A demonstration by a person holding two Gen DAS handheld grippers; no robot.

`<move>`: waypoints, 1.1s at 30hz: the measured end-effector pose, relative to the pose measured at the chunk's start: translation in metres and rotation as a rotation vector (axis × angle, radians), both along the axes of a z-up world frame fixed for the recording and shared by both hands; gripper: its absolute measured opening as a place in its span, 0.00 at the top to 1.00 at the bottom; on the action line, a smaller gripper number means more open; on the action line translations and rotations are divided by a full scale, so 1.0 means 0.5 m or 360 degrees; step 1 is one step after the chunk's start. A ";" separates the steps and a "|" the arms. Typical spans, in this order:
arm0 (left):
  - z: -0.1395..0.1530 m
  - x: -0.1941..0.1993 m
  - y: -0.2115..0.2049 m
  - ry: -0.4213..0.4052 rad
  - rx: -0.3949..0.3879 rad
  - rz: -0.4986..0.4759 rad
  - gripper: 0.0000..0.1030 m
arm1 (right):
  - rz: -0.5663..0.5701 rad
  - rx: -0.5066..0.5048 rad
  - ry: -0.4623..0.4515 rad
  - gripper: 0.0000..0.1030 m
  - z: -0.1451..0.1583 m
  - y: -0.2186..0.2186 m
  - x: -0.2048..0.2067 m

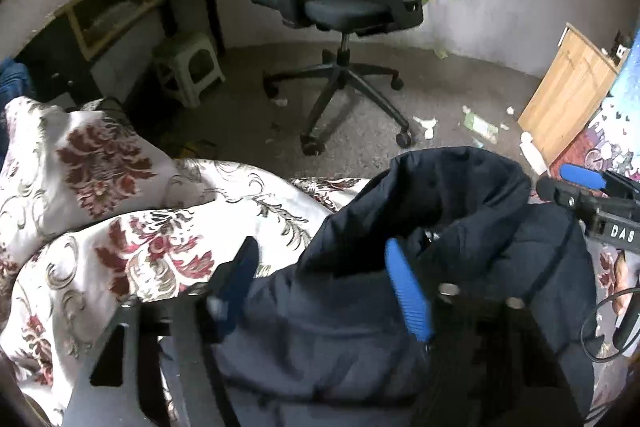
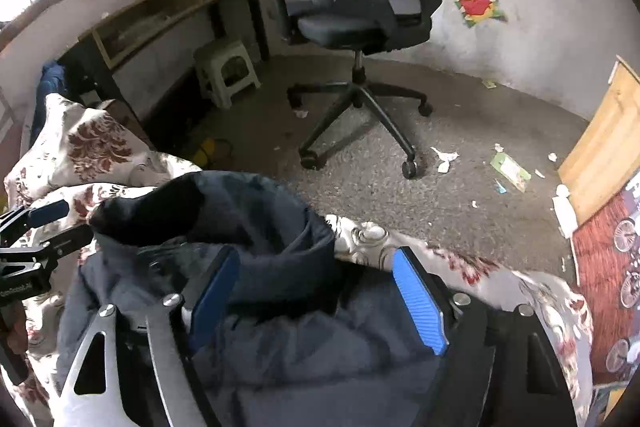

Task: Fold large clothes
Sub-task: 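Lift the hem with the left gripper while the right gripper lifts the hem too, folding toward the collar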

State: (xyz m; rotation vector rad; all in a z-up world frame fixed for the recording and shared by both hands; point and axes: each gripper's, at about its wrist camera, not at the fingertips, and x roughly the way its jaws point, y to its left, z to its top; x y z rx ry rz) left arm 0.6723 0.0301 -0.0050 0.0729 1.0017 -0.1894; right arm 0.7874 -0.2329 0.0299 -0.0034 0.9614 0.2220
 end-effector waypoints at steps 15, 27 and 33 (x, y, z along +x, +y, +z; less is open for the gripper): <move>0.022 -0.027 0.058 -0.0146 -0.0222 0.0040 0.97 | 0.0239 0.0259 -0.0093 0.93 -0.021 -0.011 0.016; -0.009 -0.178 0.043 0.0126 -0.0117 -0.0315 0.97 | 0.0600 0.0062 -0.0005 0.93 -0.020 -0.005 -0.194; -0.092 -0.132 0.001 0.0248 0.0012 -0.0247 0.97 | 0.0467 -0.0008 0.0105 0.93 -0.111 0.009 -0.154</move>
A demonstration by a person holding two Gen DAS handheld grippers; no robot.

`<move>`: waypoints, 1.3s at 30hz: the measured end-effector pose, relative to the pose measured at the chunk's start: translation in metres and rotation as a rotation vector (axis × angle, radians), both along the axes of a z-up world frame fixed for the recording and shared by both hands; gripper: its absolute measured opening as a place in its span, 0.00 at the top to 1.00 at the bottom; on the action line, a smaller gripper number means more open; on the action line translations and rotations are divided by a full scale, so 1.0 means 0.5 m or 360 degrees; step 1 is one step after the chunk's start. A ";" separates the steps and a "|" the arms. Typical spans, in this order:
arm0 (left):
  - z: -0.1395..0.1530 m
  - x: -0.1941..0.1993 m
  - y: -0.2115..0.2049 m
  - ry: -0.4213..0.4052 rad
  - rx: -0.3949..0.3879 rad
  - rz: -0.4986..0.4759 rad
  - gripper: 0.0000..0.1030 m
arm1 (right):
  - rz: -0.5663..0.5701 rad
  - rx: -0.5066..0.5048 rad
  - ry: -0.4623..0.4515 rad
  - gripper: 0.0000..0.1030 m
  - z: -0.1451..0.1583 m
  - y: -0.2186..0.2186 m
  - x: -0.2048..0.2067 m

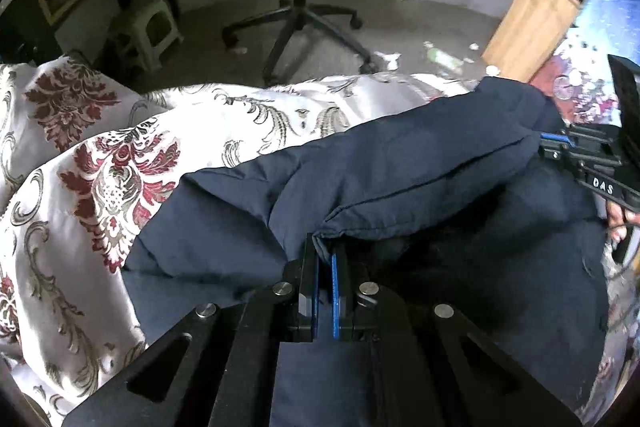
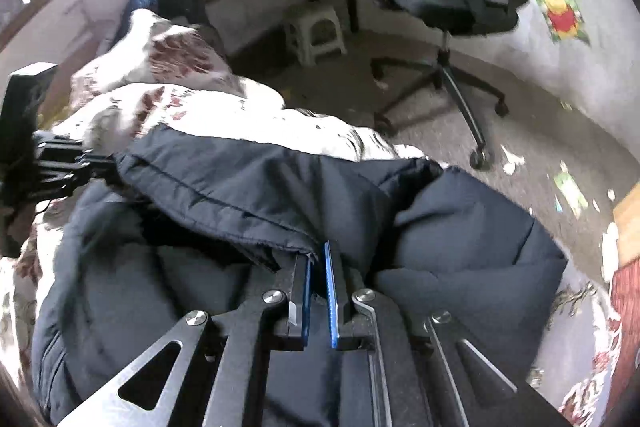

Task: Fold large clothes
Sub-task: 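Lift the hem with the left gripper while the right gripper lifts the hem too, folding toward the collar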

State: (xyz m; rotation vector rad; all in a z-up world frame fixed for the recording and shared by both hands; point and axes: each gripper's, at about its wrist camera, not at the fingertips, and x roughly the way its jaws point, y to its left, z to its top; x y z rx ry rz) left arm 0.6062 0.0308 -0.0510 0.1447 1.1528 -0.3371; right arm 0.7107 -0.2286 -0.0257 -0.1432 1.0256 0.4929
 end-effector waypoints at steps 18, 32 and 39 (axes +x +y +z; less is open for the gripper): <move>0.011 -0.020 0.094 -0.0056 -0.0335 -0.0093 0.92 | 0.0001 0.0330 0.0077 0.76 0.052 -0.071 -0.008; 0.049 0.128 -0.013 -0.0062 -0.0594 -0.0034 0.91 | -0.0115 0.0631 0.0306 0.86 0.029 0.027 0.143; -0.050 0.055 -0.048 0.0172 -0.0309 -0.0413 0.96 | 0.0165 0.0193 0.0361 0.92 -0.021 0.061 0.065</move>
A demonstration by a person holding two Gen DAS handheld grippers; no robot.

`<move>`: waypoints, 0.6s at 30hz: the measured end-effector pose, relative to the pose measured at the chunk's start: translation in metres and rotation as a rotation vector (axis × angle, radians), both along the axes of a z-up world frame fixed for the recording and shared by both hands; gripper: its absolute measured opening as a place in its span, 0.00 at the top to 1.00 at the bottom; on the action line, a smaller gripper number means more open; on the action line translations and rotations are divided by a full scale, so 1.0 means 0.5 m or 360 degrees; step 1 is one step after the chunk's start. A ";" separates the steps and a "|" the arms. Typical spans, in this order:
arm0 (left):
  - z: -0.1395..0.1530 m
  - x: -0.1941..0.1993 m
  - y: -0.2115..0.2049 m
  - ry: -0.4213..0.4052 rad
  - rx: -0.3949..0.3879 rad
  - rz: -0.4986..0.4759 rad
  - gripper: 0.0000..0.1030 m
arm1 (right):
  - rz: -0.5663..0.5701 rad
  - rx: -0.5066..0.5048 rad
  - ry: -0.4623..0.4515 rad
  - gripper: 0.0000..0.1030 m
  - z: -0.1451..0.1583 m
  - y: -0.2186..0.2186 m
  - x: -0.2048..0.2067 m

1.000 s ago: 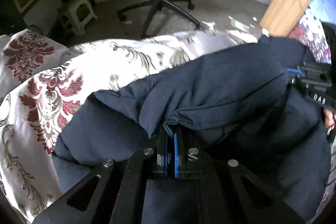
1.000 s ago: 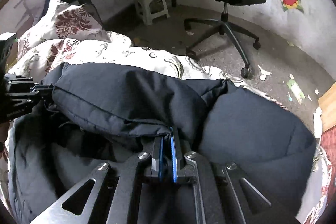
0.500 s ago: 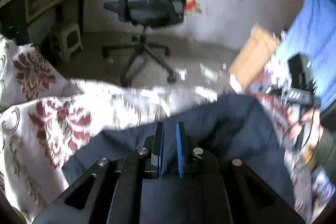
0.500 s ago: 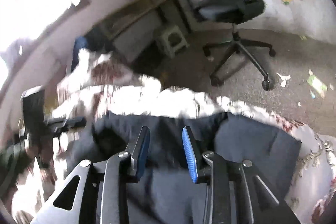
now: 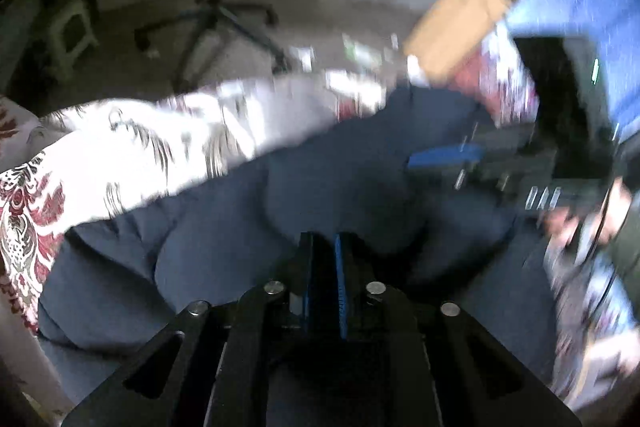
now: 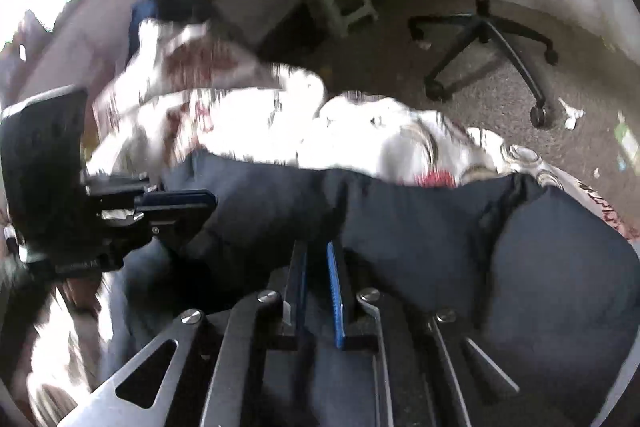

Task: Fold large clothes
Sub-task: 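Lift the hem with the left gripper while the right gripper lifts the hem too, folding toward the collar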

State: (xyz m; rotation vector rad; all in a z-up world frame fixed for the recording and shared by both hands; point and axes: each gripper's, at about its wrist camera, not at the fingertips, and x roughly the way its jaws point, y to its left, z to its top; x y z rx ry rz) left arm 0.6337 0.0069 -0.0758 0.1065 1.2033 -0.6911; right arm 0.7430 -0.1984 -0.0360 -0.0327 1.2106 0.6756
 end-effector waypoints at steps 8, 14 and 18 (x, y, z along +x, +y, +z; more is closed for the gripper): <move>-0.075 0.027 0.000 0.0205 0.0203 0.0038 0.99 | 0.0074 -0.0255 0.0162 0.96 -0.078 -0.018 0.004; -0.109 0.029 -0.007 0.0202 0.0259 0.0146 0.99 | 0.0065 -0.0350 0.0088 0.97 -0.108 0.006 0.000; -0.082 0.006 0.045 0.0194 0.0213 0.0171 0.99 | 0.0046 -0.0277 0.0081 0.97 -0.050 -0.044 -0.032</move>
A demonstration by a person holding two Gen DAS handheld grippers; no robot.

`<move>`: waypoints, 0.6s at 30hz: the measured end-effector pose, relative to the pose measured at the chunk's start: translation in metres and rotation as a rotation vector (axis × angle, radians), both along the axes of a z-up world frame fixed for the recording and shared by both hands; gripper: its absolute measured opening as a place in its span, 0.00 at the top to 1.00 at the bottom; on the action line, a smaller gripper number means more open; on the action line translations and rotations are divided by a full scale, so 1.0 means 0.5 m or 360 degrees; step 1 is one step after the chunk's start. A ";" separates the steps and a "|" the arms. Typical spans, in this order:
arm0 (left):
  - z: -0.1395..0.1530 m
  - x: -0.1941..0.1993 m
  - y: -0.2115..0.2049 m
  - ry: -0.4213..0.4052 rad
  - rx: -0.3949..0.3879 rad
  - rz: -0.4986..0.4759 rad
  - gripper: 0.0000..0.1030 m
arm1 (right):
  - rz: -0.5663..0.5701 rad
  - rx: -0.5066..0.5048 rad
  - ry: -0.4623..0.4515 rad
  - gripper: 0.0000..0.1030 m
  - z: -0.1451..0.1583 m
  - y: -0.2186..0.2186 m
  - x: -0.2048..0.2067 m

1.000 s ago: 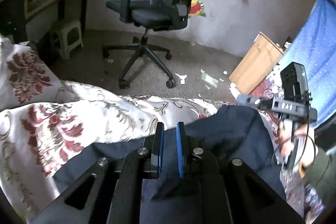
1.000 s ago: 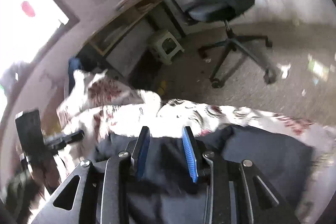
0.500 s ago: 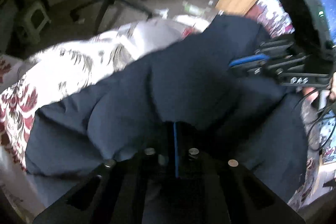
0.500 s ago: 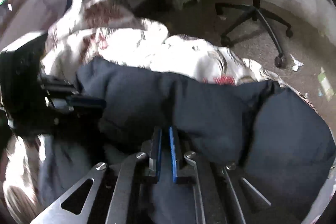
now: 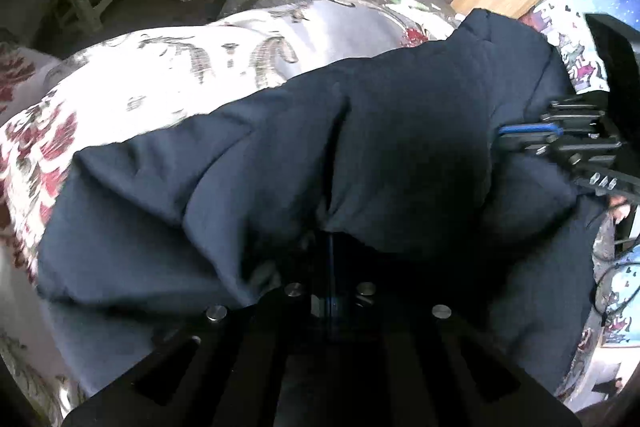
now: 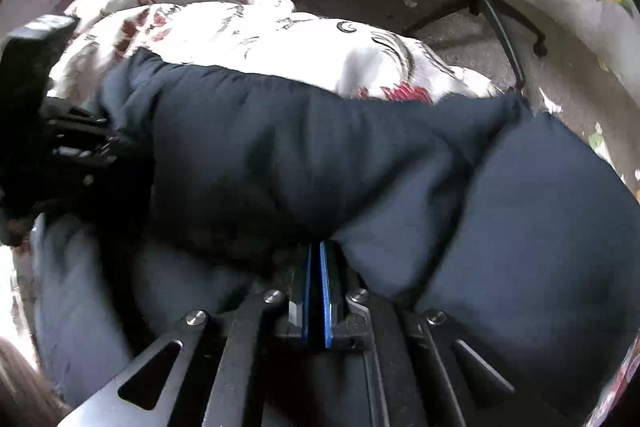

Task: Fold large clothes
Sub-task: 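Lift the hem with the left gripper while the right gripper lifts the hem too, folding toward the collar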

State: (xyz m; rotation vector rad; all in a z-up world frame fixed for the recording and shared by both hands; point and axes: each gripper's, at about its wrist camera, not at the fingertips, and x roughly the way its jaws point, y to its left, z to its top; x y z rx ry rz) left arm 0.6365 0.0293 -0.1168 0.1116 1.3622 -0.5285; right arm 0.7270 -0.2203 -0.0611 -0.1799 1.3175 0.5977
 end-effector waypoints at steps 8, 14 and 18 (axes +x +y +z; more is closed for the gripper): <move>0.002 0.024 0.015 0.0064 0.0042 0.0134 0.99 | -0.0174 -0.0060 0.0029 0.97 -0.010 -0.042 0.025; -0.024 0.019 -0.013 -0.0027 0.0124 0.0192 0.99 | -0.0245 -0.0121 0.0023 0.99 -0.053 -0.023 0.042; -0.001 -0.021 -0.011 -0.0171 0.0141 0.0242 0.99 | -0.0274 -0.0159 -0.0108 0.98 -0.037 -0.015 0.016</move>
